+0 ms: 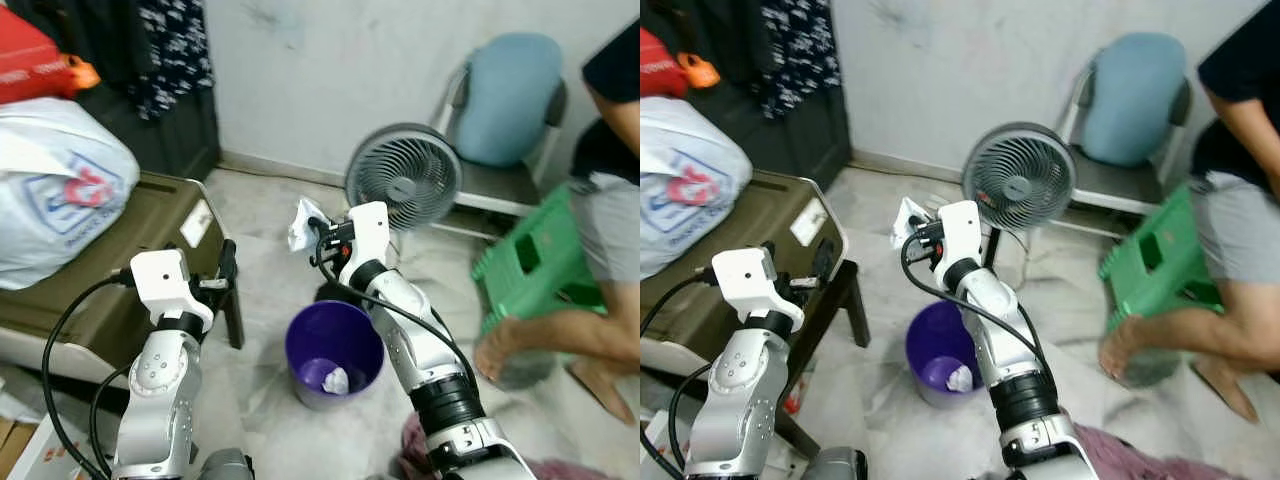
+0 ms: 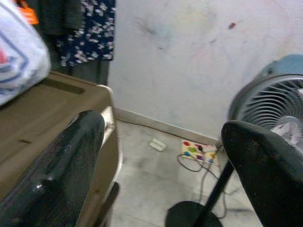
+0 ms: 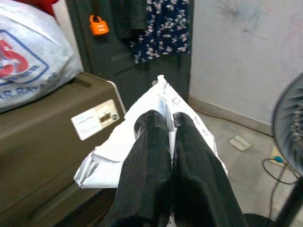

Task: Clean up the room

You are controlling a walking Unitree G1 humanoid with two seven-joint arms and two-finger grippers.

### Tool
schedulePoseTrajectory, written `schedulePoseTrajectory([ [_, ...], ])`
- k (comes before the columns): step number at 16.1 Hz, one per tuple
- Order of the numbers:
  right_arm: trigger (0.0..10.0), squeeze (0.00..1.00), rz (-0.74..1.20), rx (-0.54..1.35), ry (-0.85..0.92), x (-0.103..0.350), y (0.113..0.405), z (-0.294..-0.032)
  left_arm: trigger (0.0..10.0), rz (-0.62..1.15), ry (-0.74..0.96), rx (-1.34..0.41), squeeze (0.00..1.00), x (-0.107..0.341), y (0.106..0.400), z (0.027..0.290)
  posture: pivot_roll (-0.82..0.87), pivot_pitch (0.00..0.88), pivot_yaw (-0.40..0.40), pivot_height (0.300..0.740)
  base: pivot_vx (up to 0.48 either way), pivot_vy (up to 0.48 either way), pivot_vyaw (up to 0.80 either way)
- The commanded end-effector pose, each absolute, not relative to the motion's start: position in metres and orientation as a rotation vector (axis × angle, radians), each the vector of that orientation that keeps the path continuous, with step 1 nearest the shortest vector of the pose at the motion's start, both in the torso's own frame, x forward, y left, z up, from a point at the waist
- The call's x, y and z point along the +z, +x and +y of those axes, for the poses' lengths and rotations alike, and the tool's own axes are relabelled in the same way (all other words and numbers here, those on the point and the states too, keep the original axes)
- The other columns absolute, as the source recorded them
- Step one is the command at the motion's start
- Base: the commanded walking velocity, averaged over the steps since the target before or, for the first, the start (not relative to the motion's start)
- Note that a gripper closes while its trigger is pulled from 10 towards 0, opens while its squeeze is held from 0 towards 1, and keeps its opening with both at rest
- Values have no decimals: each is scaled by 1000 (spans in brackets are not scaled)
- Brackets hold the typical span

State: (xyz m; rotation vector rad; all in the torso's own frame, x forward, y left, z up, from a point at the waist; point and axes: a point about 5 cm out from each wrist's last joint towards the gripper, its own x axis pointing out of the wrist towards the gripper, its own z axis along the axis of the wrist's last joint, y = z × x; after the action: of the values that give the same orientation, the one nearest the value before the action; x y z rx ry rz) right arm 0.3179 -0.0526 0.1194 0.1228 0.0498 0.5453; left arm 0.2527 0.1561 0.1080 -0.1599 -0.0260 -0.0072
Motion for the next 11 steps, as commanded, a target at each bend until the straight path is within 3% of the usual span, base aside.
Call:
schedulePoseTrajectory([
  [1, 10000, 0, 34, 530, 117, 124, 321, -56, 10000, -45, -169, -39, 0, 112, 253, 152, -26, 0, -67, 740, 0, 0, 0],
  [4, 10000, 0, 46, 533, 110, 124, 323, -55, 10000, -53, -179, -57, 0, 114, 253, 150, -26, 0, -72, 740, 0, 0, 0],
  [11, 10000, 0, 35, 527, 108, 126, 324, -56, 10000, -65, -187, -65, 0, 115, 254, 150, -28, 0, -73, 740, 334, 0, -74],
])
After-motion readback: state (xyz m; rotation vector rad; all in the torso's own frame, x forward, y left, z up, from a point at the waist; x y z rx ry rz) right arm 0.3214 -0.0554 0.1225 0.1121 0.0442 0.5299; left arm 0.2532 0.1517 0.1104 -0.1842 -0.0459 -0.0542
